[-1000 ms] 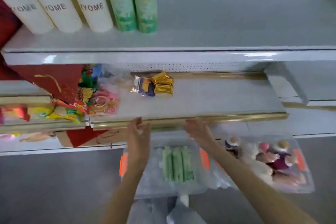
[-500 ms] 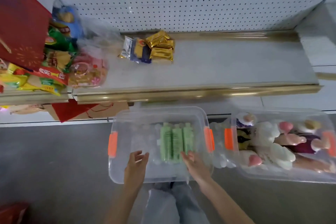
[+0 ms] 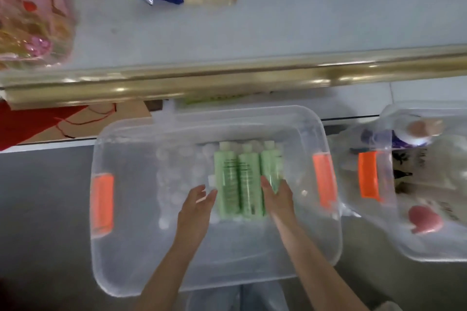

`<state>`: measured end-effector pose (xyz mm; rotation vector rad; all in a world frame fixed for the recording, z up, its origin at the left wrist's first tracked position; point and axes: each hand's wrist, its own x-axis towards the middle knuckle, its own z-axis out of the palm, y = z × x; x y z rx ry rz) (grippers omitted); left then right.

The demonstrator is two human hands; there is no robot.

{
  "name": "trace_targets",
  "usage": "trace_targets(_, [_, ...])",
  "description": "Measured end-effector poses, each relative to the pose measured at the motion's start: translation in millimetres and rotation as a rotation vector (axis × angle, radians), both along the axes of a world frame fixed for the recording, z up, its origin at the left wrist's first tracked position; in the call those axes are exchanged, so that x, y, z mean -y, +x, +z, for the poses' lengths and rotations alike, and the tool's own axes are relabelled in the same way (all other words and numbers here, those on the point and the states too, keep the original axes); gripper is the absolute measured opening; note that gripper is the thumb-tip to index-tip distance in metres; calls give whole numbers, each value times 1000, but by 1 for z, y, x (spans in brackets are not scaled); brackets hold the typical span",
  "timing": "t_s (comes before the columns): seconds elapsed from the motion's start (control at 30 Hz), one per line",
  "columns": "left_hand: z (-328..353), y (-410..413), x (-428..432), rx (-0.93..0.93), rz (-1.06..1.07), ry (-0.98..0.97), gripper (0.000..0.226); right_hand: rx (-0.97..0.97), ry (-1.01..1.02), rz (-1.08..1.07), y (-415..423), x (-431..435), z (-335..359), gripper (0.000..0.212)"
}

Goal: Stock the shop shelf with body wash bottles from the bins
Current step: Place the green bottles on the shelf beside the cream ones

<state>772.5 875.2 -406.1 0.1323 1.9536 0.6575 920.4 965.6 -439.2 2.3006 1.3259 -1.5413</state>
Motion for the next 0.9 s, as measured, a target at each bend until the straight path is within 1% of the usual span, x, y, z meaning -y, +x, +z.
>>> trace_targets(0.07, [-9,-2,-1,18,7,-11,40,4,-4,14,4,1,-6,76])
trace_targets(0.2, [-19,-5,3,41,13,-11,42,-18,-60,26,18,-3,-8,77])
trace_targets(0.27, [-20,-5,5,48,8,-8,43,-48,-74,-9,21,-6,-11,77])
trace_targets(0.37, [-20,-6,4,57,-1,-4,42,-134,-138,-148,17,-7,-14,76])
trace_targets(0.43, [-18,-6,1,56,-17,14,39,-175,-194,-128,12,-4,-18,75])
trace_targets(0.5, [-17,-7,0,46,-20,28,35,-169,-180,-89,9,-2,-21,71])
trace_targets(0.63, [-19,-10,0,37,-7,27,44,-166,-164,-149,9,-3,-26,62])
trace_targets(0.7, [-21,-11,-1,34,-3,34,44,-185,-158,-149,7,-5,-27,58])
trace_targets(0.9, [-25,-10,-1,23,4,30,40,-127,-97,-56,9,-11,-34,53])
